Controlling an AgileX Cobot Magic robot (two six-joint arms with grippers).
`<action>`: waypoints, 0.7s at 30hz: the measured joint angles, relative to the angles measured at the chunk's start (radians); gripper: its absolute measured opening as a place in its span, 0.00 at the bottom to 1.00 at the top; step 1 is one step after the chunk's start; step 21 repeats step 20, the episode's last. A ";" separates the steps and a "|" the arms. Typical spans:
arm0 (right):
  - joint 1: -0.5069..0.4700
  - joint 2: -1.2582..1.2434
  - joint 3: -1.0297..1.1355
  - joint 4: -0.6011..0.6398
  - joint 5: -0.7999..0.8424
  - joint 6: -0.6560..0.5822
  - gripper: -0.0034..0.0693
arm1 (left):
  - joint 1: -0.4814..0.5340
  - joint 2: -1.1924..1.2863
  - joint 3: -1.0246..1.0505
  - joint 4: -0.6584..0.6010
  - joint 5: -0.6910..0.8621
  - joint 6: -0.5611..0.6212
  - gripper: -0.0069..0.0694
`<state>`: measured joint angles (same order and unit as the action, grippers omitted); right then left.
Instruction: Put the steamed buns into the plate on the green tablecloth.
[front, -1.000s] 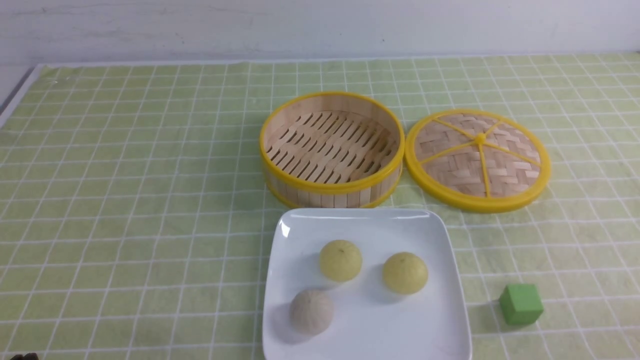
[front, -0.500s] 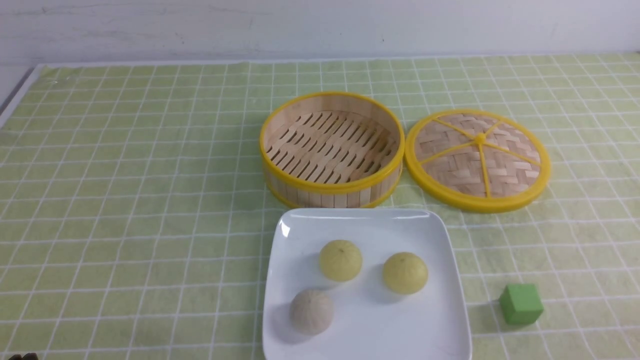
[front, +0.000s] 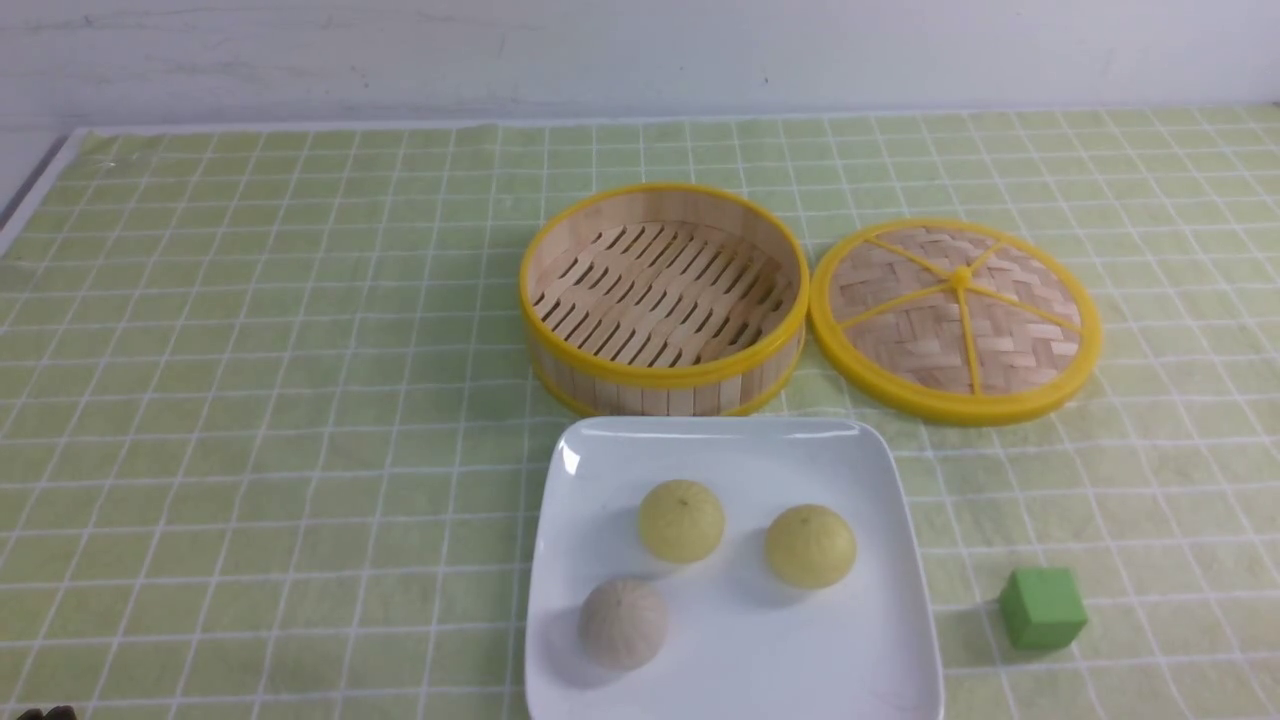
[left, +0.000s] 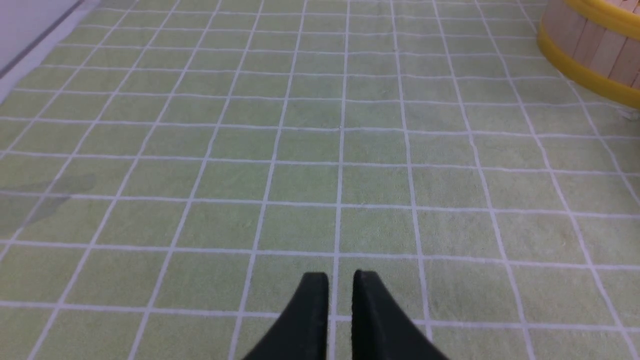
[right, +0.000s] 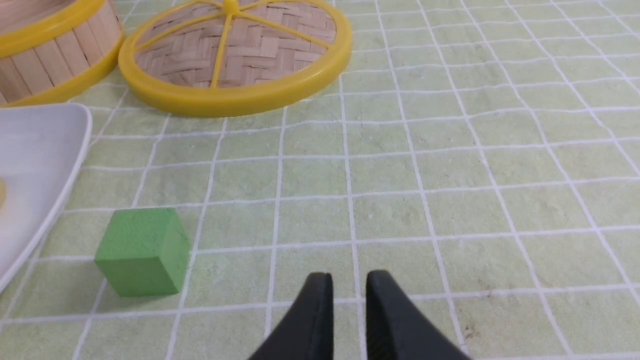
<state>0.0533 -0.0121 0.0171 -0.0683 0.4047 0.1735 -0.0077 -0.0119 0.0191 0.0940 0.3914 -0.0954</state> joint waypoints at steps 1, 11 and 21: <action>0.000 0.000 0.000 0.000 0.000 0.000 0.22 | 0.000 0.000 0.000 0.000 0.000 0.000 0.23; 0.000 0.000 0.000 0.000 0.000 0.000 0.23 | 0.000 0.000 0.000 0.003 0.000 0.000 0.25; 0.000 0.000 0.000 0.000 0.000 0.000 0.24 | 0.000 0.000 0.000 0.004 0.000 0.000 0.26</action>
